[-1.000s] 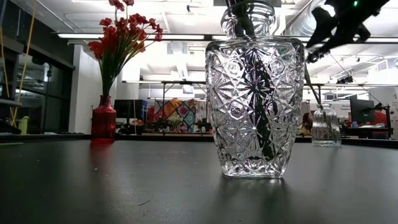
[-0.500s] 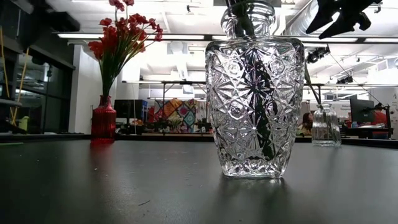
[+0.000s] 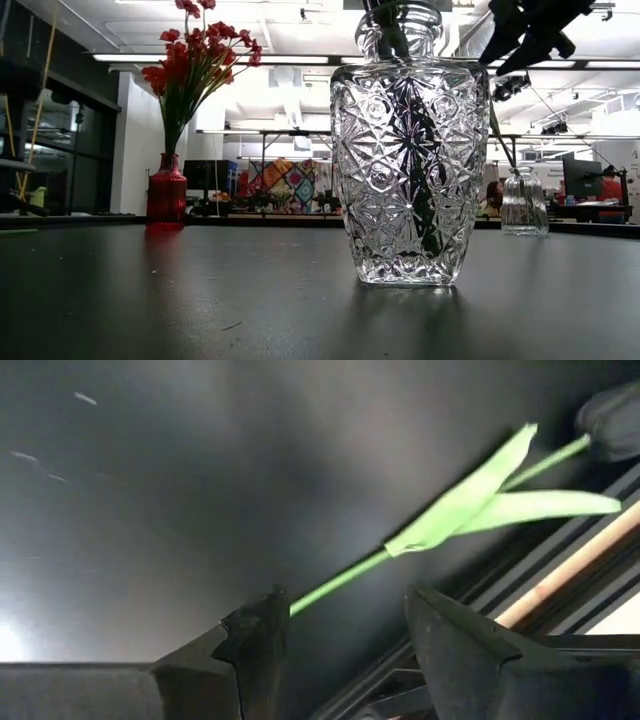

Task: Sort flowers into vase by color
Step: Put the black tulip into the top transparent vase

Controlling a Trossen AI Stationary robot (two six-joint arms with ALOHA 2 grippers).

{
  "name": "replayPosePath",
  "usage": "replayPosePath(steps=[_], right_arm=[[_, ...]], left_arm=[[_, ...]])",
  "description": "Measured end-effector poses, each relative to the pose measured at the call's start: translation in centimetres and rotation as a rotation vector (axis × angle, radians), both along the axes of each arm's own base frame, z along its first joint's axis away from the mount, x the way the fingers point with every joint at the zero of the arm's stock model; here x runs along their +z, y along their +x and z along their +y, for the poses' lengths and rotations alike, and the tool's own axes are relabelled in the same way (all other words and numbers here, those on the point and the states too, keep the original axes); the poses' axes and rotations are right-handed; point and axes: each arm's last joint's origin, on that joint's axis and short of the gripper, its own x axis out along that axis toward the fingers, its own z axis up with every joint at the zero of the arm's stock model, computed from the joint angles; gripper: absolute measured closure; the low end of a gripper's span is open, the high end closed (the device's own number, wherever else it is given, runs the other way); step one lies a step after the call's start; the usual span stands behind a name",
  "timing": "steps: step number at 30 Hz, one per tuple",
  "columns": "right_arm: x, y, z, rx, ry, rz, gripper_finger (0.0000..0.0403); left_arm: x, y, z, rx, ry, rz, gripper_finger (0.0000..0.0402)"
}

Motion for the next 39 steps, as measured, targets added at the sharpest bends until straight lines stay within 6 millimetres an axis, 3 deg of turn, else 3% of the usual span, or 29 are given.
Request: replayPosePath(steps=[8,17,31,39], right_arm=[[-0.4,0.7,-0.2,0.004,0.011,0.031,0.0151],[-0.4,0.7,-0.2,0.003,0.011,0.031,0.0151],[-0.4,0.8,-0.1,0.043,0.039,0.017,0.0151],[-0.8,0.5,0.0,0.054,0.065,0.064,0.0151]], left_arm=[[-2.3,-1.2,-1.7,-0.079,-0.088,0.024,0.0213],[-3.9,-1.9,-3.0,-0.144,-0.017,0.094,0.0213],[-7.7,-0.7,-3.2,-0.124,0.141,0.24,0.0213],[-7.0,0.5,-4.2,-0.183,0.069,0.162,0.0213]])
